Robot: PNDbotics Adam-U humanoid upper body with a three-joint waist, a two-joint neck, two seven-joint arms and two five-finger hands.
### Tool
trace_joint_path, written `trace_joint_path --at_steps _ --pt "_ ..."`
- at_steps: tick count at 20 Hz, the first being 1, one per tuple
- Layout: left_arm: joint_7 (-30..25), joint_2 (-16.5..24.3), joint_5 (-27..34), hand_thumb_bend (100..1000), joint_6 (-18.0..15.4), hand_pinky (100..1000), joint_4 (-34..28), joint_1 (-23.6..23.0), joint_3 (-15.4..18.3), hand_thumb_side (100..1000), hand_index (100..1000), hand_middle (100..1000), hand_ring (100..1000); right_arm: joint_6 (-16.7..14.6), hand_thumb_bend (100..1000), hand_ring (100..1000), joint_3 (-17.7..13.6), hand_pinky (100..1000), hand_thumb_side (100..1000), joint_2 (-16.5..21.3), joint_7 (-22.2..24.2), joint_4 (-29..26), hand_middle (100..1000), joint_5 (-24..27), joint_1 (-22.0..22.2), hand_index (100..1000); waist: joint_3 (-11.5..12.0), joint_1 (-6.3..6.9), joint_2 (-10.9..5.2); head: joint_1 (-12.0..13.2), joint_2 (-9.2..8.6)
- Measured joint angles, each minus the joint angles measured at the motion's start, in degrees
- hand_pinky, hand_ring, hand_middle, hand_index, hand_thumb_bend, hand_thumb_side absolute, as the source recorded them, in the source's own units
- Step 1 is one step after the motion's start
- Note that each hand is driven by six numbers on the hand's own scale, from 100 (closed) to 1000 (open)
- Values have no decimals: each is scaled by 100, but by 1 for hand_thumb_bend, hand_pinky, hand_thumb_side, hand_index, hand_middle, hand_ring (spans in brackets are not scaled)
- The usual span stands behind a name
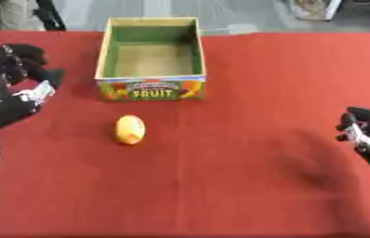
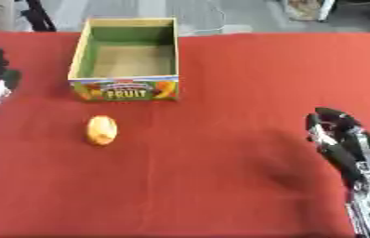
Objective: Pick up objects on the table and place them in the box.
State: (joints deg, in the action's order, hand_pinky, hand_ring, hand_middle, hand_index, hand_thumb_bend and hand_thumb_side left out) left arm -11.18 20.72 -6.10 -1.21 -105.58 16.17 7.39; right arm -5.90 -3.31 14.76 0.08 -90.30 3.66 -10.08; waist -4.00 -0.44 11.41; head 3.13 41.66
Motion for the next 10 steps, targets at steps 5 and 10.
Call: trace_joint_path --at_steps 5,10 --pt "-490 389 -485 480 -322 584 90 344 -423 100 733 563 577 12 262 627 3 558 391 0 12 0 610 0 0 756 -32 17 -16 26 -2" --pt "-1029 559 -1025 529 -588 583 253 592 -712 100 741 564 577 14 264 627 7 558 390 0 16 1 610 0 0 756 -67 34 -20 32 -2"
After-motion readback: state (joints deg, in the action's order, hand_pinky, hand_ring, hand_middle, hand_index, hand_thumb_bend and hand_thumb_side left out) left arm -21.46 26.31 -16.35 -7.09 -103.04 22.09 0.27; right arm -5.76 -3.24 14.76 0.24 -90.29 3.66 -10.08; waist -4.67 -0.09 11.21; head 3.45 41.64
